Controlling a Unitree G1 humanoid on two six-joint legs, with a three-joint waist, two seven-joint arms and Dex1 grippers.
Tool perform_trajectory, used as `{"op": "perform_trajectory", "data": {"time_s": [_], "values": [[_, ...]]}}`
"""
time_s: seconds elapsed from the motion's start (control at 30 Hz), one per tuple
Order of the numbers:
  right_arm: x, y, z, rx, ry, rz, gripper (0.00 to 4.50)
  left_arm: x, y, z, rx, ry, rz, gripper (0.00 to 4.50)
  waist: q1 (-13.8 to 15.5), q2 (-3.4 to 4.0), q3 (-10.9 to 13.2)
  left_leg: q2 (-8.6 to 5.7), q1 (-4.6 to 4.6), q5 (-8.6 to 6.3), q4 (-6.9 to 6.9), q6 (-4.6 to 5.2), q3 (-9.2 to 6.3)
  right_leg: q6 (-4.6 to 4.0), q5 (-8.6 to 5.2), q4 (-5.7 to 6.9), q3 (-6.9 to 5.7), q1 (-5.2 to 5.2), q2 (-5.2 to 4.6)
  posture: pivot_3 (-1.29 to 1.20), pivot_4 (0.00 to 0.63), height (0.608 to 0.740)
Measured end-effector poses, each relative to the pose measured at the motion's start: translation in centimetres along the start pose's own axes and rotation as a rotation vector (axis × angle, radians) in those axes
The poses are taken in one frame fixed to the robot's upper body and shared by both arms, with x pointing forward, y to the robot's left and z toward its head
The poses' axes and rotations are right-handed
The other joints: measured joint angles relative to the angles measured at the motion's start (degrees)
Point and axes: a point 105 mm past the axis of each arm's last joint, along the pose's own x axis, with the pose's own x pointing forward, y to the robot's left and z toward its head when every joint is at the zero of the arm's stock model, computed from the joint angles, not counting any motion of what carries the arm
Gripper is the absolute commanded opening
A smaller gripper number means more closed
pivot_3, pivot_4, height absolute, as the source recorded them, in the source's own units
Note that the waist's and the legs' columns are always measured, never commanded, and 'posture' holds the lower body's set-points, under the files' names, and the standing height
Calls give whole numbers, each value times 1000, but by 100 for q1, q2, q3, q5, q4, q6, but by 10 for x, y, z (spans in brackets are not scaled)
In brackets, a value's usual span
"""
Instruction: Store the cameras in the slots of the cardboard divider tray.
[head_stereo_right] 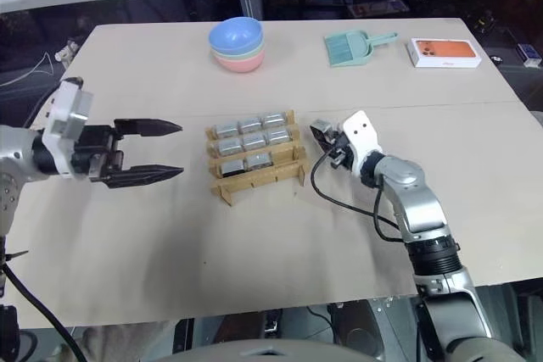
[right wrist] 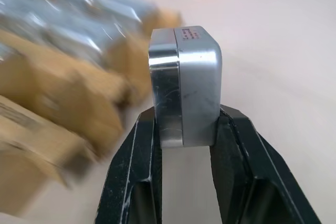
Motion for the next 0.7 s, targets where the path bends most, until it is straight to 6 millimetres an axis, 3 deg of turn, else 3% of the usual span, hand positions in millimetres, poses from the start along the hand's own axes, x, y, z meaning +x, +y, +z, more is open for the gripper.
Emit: {"op": "perform_trajectory", "data": {"time_s": [0.17, 0.33, 0.53, 0.7], "values": [[5, 30, 42, -173, -115, 178, 721, 27, 2, 6, 11, -66, -73, 4291, 15, -2, -1, -1, 0, 0, 3, 0, -1, 1, 1, 2, 0, 2, 2, 0, 150, 740], [5, 51, 44, -274, -92, 332, 721, 47, 9, 5, 19, -83, -104, 4291, 13, -3, -1, -3, -3, 0, 6, 0, 0, 1, 1, 0, 0, 1, 2, 0, 150, 740], [6, 49, 50, -348, -59, 409, 721, 50, 12, 9, 43, -77, -121, 4291, 0, -3, -1, -1, -2, 0, 5, 0, -1, 1, 1, 1, 1, 0, 4, 0, 150, 740], [6, 22, 19, -461, 159, 471, 721, 41, 9, 2, 27, -29, -119, 4291, 2, -2, 0, -1, -3, 0, 7, 1, 1, 0, 0, 0, 2, -1, 3, 0, 150, 740]]}}
